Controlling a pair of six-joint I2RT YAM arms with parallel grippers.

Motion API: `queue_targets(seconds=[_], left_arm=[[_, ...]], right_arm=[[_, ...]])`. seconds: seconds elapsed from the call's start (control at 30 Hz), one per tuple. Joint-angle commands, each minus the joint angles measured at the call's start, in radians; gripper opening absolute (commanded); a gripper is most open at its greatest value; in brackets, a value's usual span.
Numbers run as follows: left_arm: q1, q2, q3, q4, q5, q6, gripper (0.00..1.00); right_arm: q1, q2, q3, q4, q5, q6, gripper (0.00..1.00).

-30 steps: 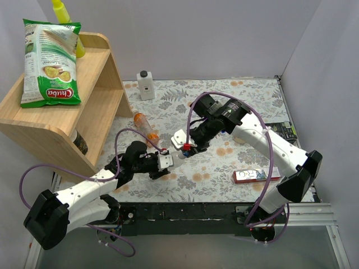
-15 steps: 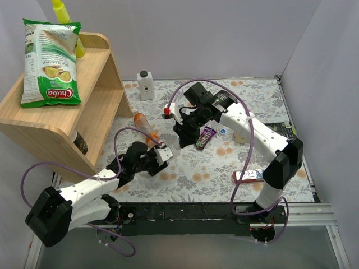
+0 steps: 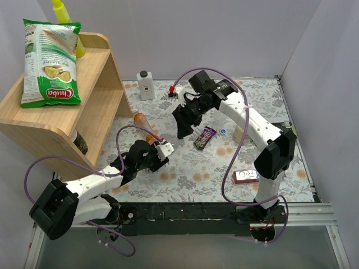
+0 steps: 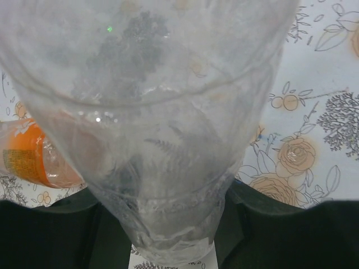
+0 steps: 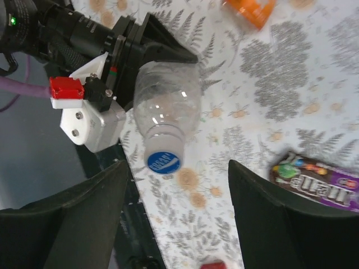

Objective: Screw on the bottle caps

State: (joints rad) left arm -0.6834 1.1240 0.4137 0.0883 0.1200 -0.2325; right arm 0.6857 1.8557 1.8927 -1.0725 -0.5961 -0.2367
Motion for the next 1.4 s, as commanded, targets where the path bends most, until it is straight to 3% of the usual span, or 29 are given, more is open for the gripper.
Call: queue_targets(seconds=[0.0,0.1,0.2,0.23,0.4,0.6,0.73,1.07,1.37], left_arm=[[-0.002,-0.039,0.03,-0.059,0.087,0.051,0.0],[0.001,-0.041,0.03,-0.152,0.183,0.126,0.0],[0.005,-0.047,0.046,-0.231,0.297,0.205,0.0],[0.005,-0.041,0.056,-0.254,0.334,0.222,0.0],[0.005,-0.029,0.121,-0.361,0.502,0.271,0.0],[0.004,-0.046,0.139,-0.394,0.573,0.271,0.0],[0.004,-0.05,0.148,-0.397,0.575,0.266,0.0],[0.002,-0.047,0.163,-0.392,0.57,0.269,0.0],[0.002,-0.043,0.169,-0.377,0.583,0.269,0.0]], right_arm=[[-0.057,-0.081,0.118,-0.11,0.059,-0.105,0.81],[-0.064,-0.102,0.128,-0.184,0.004,-0.287,0.91],[-0.052,-0.2,-0.007,-0.225,-0.137,-0.589,0.92],[-0.039,-0.29,-0.14,-0.149,-0.152,-0.654,0.92],[0.134,-0.527,-0.447,0.129,-0.022,-0.858,0.92],[0.231,-0.596,-0.531,0.267,0.038,-0.888,0.82],[0.25,-0.572,-0.512,0.218,0.021,-0.946,0.7],[0.258,-0.495,-0.429,0.03,-0.01,-1.039,0.61],[0.256,-0.487,-0.454,0.065,0.016,-1.017,0.4]])
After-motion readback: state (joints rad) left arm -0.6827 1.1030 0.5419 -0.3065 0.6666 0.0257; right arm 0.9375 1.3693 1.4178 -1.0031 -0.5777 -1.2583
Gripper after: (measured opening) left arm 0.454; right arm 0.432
